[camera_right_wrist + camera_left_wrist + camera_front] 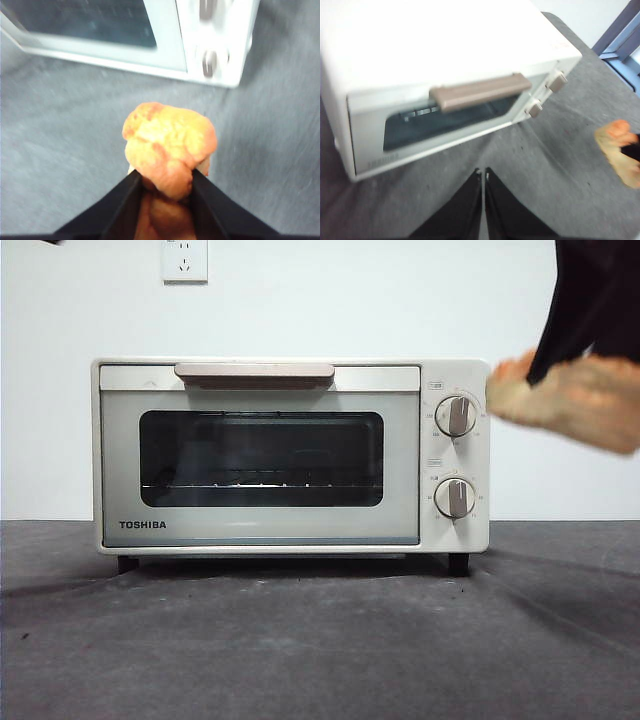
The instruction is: The left arm flap open the oven, the right arm pick bread and place it into oven, the left arm flap close the oven
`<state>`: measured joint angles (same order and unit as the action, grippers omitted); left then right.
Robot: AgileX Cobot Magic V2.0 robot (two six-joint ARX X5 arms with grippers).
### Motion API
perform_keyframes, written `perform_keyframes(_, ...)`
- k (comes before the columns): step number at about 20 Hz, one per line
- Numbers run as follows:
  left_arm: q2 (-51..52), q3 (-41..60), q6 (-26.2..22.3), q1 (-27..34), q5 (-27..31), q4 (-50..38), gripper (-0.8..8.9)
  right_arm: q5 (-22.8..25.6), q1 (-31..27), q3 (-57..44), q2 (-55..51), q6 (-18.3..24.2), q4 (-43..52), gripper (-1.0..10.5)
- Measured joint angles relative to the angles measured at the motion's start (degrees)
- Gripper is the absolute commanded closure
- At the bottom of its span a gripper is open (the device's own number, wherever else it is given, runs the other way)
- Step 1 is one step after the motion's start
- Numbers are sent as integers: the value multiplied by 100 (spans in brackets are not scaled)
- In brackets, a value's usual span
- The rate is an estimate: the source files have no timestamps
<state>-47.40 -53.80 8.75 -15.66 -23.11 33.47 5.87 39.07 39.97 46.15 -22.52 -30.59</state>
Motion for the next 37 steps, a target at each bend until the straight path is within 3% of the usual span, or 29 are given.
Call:
perform_keyframes(9,-2057,-918,-101,-817,761,-1104,796,-2,0,393,-232,168,-286,820)
perform_keyframes(20,-3027,-938,-444,-1182,1270,-1996,796,-2,0,393,-273,243,-332,820)
perform_keyframes(30,-3303,-1014,-632,-1259,1281,-1956,797,-2,0,393,-273,275,-343,820)
perform_keyframes(37,-3239,-1150,-629,-1725,1237,-1106,797,-2,0,393,-273,284,-343,820)
